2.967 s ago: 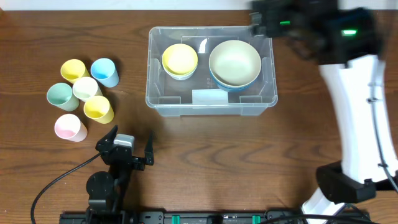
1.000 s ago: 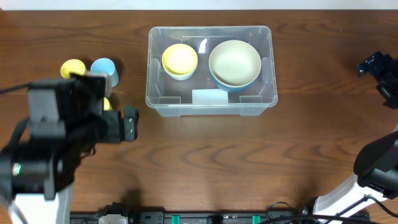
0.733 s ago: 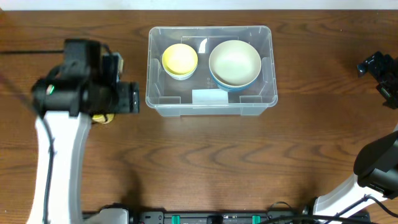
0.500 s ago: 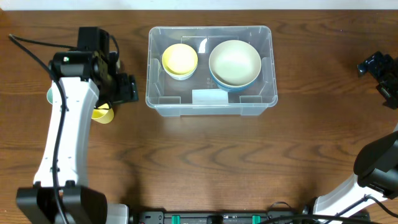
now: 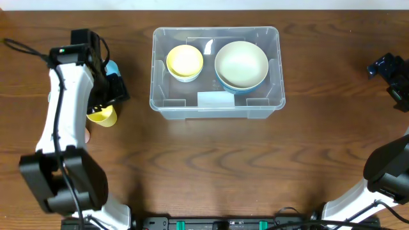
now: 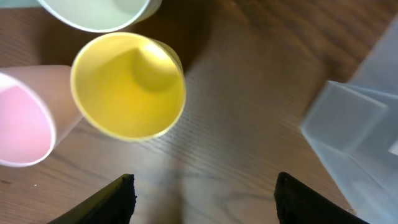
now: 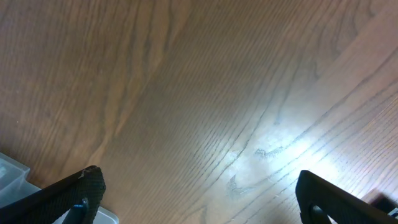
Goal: Pack container
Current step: 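Carry the yellow cup with the left gripper into the container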
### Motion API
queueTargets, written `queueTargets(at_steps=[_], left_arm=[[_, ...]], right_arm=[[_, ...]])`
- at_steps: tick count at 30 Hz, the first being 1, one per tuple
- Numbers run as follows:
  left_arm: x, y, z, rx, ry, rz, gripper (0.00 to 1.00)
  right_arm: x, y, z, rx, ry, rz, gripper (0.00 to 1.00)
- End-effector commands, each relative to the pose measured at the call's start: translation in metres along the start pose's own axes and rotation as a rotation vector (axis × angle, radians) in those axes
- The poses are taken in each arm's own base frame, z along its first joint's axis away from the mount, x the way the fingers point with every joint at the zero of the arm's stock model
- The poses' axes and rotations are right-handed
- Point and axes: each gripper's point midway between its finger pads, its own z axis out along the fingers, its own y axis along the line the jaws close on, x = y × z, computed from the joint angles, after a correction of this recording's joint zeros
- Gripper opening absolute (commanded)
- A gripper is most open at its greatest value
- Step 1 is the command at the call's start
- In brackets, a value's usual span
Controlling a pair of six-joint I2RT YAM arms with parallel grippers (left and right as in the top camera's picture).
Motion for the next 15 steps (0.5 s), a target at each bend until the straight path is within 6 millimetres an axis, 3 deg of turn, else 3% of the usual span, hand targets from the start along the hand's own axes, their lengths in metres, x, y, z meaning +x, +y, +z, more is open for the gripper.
queueTargets(at_steps=[1,13,15], left_arm=[[-0.003,0.003,0.017,-0.018,0.041,-0.018,0.7],[-0.011,0.006,0.067,-0.042,0.126,-0.005,0.67],[-0.011,0.006,0.074,-0.047,0.144,-0.004,0.62]], right_arm=[[0.0,-0.001,-0.001,0.002,-0.005,0.015,0.99],[0.0,-0.001,-0.001,0.002,-0.005,0.015,0.99],[0.0,-0.001,-0.001,0.002,-0.005,0.015,0.99]])
